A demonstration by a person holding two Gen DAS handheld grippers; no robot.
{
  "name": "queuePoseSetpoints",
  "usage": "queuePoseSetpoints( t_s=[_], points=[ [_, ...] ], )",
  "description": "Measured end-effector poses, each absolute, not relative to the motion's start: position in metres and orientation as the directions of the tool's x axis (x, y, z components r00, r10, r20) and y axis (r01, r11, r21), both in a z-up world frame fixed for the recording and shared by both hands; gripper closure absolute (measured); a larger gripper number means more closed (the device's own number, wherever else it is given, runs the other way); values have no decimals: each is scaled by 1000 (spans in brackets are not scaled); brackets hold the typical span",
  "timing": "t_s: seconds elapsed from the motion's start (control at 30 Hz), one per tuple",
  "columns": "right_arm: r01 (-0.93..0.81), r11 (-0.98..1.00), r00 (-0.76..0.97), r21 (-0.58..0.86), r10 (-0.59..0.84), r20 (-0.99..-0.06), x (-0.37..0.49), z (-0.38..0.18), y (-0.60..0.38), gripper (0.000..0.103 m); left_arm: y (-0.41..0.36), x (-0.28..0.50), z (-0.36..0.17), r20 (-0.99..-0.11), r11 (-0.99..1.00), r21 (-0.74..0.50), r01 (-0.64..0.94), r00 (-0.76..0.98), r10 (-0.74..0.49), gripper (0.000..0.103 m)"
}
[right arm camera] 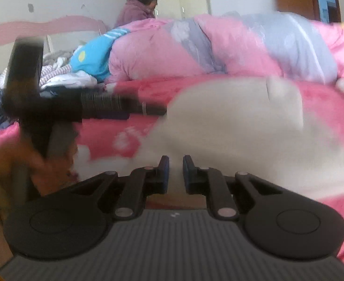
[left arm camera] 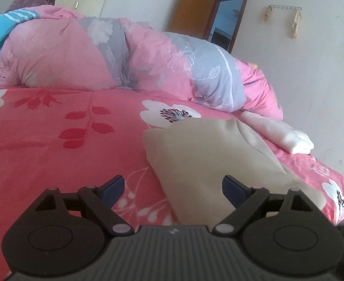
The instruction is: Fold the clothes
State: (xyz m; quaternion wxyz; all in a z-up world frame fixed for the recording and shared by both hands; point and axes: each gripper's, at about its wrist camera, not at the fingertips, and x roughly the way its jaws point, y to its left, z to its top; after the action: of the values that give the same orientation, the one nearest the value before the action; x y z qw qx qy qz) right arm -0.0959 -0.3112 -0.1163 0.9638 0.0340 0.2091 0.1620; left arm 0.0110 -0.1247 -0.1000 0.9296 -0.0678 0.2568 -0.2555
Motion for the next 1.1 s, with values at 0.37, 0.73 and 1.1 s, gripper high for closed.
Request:
queuePoseSetpoints(
  t_s=[0.37, 0.73, 1.1],
  points=[
    [-94, 981, 929, 169, 148, -340, -110, -110, -369, 93, -196, 28, -84, -412, 850, -119, 513, 754, -512, 12],
    [26, 902, 971, 431, 79, -226, -130, -94, -452, 84, -237, 47, -84, -450, 833, -3, 554, 743, -496, 12],
    [-93, 791, 884, 605, 346, -316, -54, -102, -513, 55, -180, 64, -73, -479, 833, -241, 499, 685, -549, 10]
  ],
)
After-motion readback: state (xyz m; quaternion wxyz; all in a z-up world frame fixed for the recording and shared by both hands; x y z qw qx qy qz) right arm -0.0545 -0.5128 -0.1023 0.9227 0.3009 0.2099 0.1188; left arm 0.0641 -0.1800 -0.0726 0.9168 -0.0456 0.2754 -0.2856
